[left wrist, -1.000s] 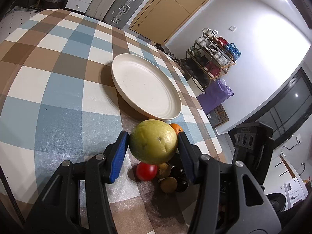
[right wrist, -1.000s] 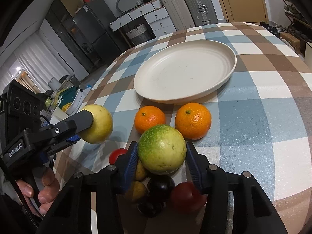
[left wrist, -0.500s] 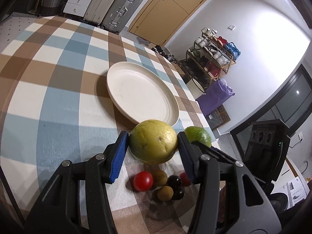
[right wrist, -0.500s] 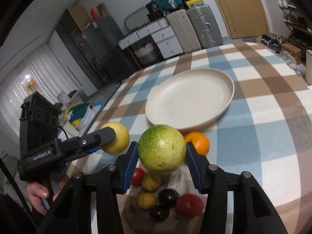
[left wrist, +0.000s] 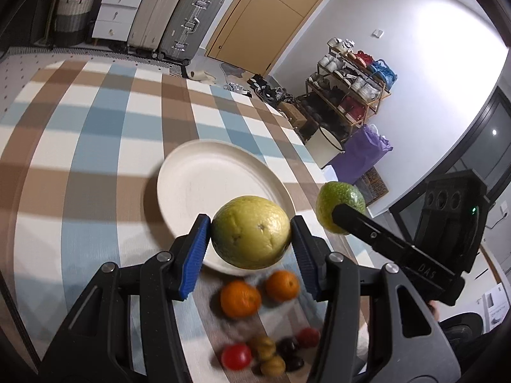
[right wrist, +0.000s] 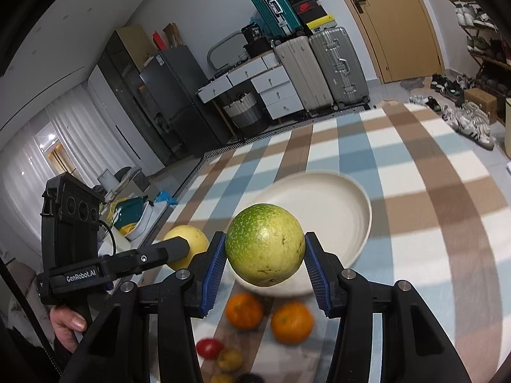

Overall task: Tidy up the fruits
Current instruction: 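Lift the yellow pomelo with the left gripper while the right gripper grasps the green citrus, then lower both citrus fruits onto the cream plate and open both grippers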

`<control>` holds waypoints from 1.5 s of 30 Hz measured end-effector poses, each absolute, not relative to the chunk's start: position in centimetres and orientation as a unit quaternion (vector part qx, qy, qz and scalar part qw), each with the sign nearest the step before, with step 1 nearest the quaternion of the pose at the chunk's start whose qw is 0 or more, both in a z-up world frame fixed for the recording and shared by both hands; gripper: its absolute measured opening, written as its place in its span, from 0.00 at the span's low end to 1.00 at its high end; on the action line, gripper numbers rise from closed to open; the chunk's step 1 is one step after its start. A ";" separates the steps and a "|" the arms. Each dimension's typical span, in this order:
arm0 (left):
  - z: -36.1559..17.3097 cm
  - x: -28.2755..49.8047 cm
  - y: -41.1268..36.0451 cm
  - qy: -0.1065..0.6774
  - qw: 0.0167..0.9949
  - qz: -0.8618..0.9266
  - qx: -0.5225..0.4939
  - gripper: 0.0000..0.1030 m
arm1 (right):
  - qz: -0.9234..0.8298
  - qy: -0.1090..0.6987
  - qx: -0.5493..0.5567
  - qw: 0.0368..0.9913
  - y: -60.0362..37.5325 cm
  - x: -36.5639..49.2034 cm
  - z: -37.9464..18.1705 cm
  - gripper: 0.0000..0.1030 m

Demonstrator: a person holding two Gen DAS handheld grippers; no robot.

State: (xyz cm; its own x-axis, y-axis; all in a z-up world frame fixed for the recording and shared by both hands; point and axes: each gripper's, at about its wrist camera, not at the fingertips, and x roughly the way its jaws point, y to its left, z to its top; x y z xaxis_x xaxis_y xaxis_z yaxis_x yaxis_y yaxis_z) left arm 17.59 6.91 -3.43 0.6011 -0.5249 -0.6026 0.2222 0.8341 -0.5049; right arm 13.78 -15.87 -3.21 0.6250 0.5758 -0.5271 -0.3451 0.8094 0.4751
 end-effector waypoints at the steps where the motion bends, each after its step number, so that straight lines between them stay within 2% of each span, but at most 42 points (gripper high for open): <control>1: -3.1 18.2 6.7 0.393 0.875 -0.213 -0.189 0.47 | 0.262 0.347 0.166 0.885 -15.9 14.4 -3.0 0.48; 10: -2.4 25.2 4.8 0.410 0.874 -0.203 -0.164 0.47 | 0.272 0.366 0.149 0.877 -15.6 20.7 -2.6 0.48; 21: -5.4 31.7 3.5 0.442 0.859 -0.200 -0.164 0.47 | 0.270 0.410 0.122 0.863 -14.9 25.7 -6.6 0.48; 34: -8.8 33.6 2.8 0.465 0.847 -0.199 -0.163 0.47 | 0.259 0.423 0.058 0.866 -13.1 26.5 -9.0 0.48; 42: -9.2 34.1 2.7 0.473 0.843 -0.186 -0.173 0.48 | 0.247 0.430 0.067 0.866 -13.0 26.9 -9.7 0.48; 45: -8.5 33.7 2.7 0.468 0.849 -0.183 -0.165 0.52 | 0.243 0.426 0.070 0.869 -13.1 26.8 -9.6 0.49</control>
